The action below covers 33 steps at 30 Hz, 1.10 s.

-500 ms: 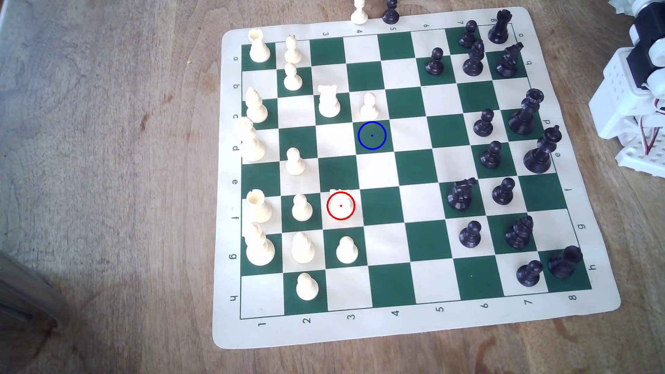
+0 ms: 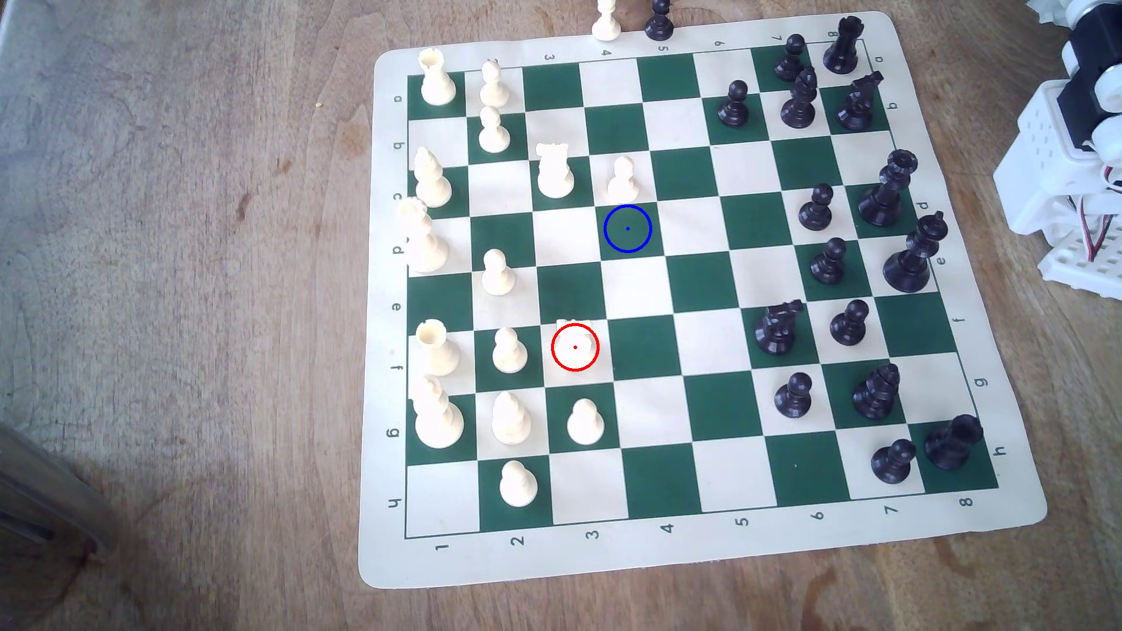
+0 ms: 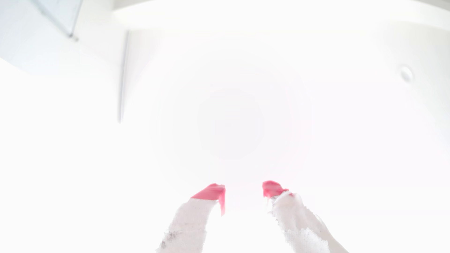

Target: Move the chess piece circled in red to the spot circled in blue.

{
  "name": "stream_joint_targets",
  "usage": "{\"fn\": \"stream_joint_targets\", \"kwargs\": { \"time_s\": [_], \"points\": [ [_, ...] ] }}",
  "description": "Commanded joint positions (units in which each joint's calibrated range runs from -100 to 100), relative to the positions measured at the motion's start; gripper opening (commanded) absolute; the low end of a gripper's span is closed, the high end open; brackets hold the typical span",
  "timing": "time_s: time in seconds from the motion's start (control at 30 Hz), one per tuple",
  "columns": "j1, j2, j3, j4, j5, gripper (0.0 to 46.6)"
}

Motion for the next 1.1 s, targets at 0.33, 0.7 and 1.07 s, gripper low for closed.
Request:
{"fn": "stream_joint_targets", "kwargs": {
  "time_s": [0.33,0.7,1.07],
  "points": [
    [-0.4,-0.1,0.8,16.6,-0.3,6.4],
    [-0.4,0.0,-1.2,81.9,2.6,4.8],
    [-5.0,7.7,-23.6,136.0,2.2,9.7]
  ]
}}
